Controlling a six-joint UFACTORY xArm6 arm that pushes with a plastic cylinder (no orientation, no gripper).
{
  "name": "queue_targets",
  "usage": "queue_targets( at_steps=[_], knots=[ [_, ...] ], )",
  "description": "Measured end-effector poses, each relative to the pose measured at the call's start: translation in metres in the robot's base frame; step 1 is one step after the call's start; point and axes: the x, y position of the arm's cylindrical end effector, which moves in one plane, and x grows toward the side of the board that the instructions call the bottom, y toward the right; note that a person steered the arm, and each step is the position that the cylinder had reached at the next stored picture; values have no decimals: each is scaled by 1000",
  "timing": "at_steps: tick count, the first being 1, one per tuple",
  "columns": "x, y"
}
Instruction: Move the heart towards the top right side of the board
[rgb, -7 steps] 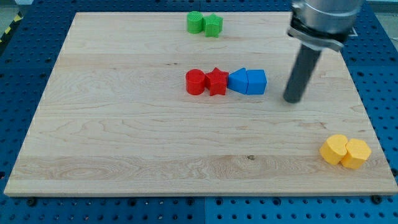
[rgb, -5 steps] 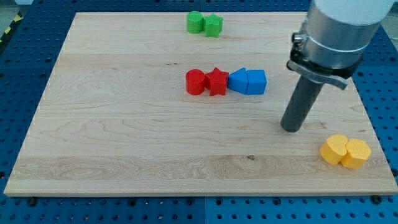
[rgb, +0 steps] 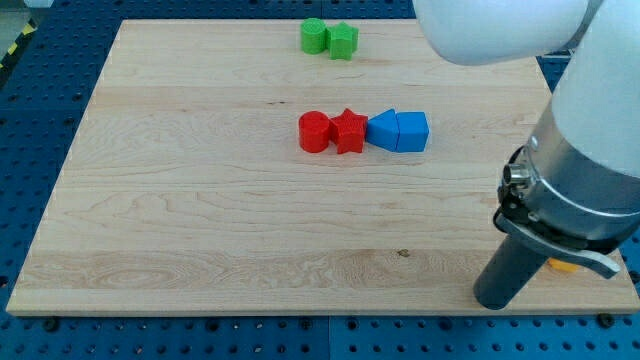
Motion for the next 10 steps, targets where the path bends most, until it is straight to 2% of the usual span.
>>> queue_targets(
  at_steps=[2, 4, 8, 10],
  knots=[
    [-15, 40],
    [-20, 40],
    [-53, 70],
    [-72, 63]
  ],
)
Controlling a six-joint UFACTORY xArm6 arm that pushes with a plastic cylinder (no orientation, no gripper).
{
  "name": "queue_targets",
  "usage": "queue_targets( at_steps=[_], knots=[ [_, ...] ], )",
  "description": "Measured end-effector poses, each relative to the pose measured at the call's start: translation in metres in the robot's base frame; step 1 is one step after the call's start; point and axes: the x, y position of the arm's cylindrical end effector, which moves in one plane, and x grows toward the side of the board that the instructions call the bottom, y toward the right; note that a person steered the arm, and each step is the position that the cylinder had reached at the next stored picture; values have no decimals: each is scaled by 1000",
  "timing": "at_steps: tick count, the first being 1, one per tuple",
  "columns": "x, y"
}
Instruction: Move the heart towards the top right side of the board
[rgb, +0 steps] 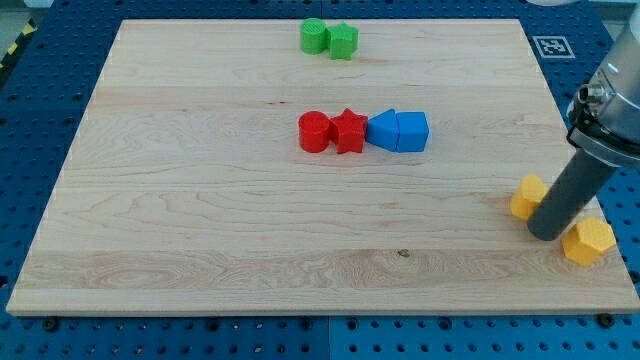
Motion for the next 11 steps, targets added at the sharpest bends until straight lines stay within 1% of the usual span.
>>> queue_targets(
  at_steps=[3, 8, 11],
  knots=[
    [-33, -5],
    [-117, -10],
    [-150, -18]
  ],
)
